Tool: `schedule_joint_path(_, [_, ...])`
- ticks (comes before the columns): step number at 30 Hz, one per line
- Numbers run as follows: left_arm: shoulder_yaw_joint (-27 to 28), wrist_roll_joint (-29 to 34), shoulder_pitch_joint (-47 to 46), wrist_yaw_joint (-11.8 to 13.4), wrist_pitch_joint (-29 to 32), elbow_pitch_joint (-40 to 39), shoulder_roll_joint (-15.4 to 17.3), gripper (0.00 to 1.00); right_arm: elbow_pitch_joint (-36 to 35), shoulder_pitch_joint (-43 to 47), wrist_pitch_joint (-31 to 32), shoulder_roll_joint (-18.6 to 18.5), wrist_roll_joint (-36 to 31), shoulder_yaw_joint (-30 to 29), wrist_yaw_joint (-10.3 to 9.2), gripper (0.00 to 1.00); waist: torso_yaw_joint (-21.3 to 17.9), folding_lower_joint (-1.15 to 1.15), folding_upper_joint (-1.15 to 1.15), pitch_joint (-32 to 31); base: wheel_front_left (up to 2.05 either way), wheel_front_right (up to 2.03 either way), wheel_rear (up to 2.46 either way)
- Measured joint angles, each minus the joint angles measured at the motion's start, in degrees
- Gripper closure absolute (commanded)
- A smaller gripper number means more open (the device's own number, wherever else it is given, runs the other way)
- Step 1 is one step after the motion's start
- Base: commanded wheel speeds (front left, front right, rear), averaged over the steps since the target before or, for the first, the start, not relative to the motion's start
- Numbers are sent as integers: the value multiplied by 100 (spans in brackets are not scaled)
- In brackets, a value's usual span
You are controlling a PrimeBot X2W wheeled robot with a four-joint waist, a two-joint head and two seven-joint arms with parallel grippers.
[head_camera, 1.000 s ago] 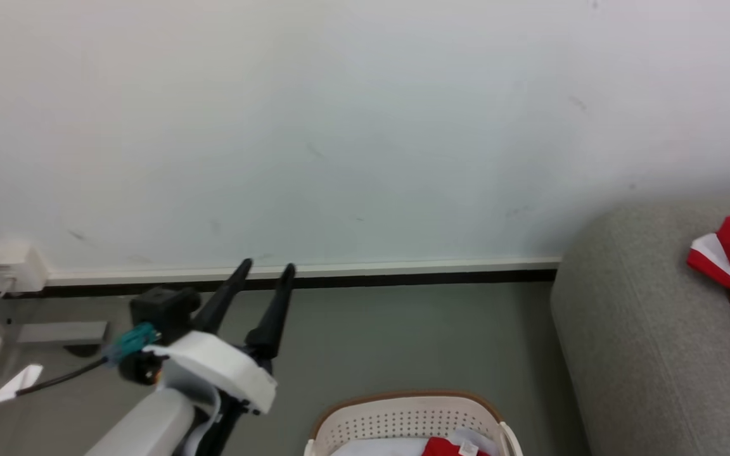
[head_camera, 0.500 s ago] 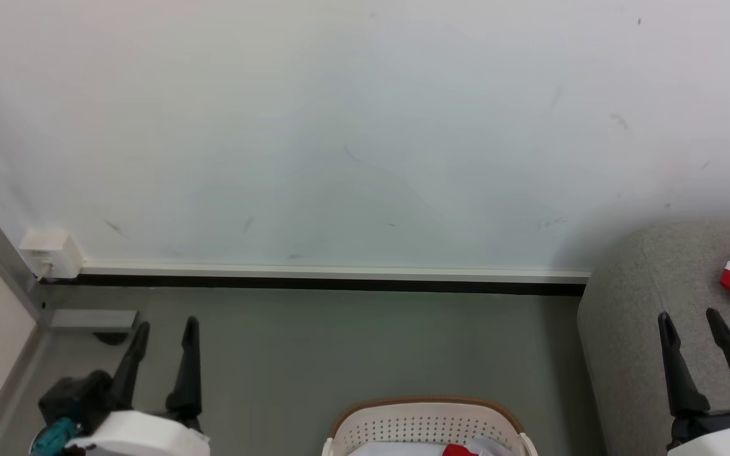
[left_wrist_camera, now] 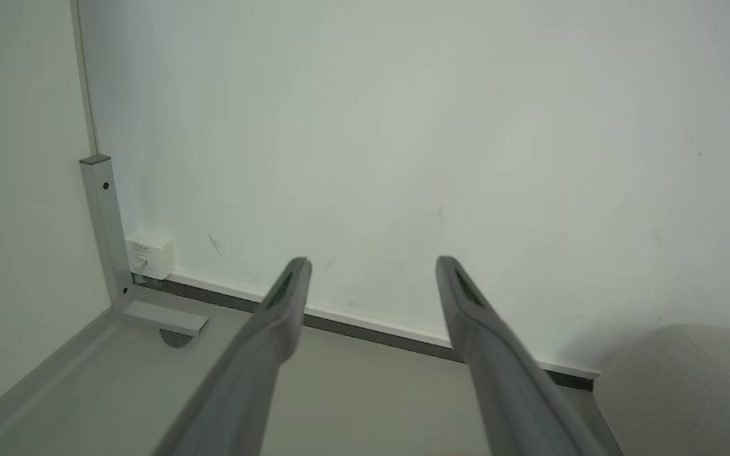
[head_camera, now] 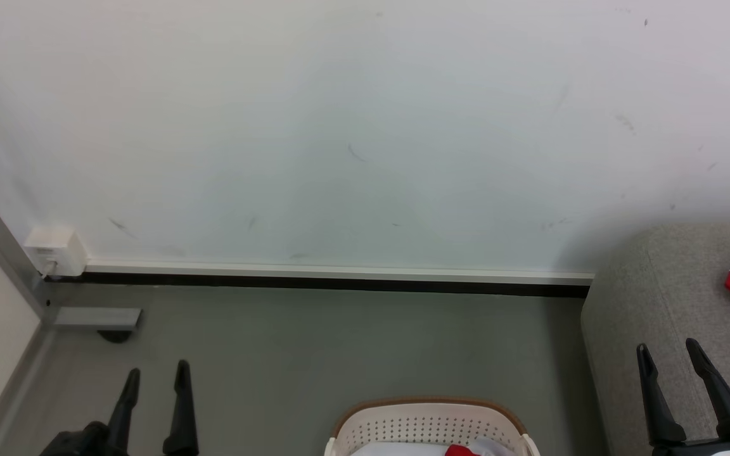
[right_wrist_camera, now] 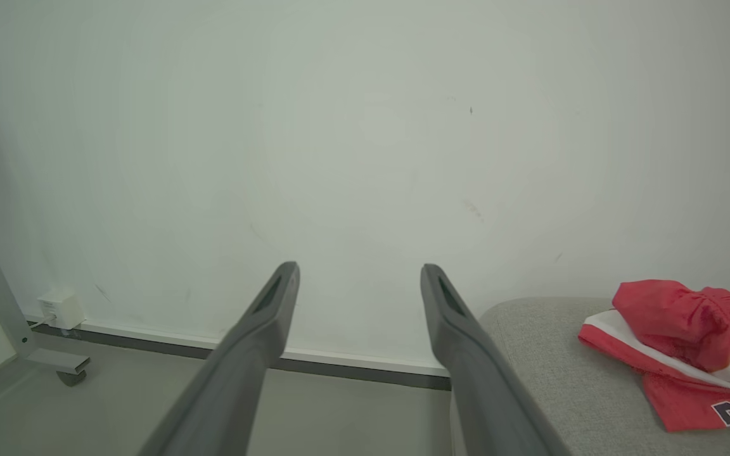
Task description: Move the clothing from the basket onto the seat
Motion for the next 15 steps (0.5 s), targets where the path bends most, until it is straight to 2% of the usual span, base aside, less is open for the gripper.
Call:
schedule_joint_path(8, [315, 304, -41, -343, 0, 130, -229, 0, 35, -14, 0, -21, 0, 30, 0, 0, 8, 0, 0, 8, 0, 0, 0])
schedule_joint_path(15, [516, 489, -62, -530, 0, 238, -374, 0, 71, -48, 0, -24, 20, 92, 0, 0, -31, 0, 0, 14, 0, 0, 0])
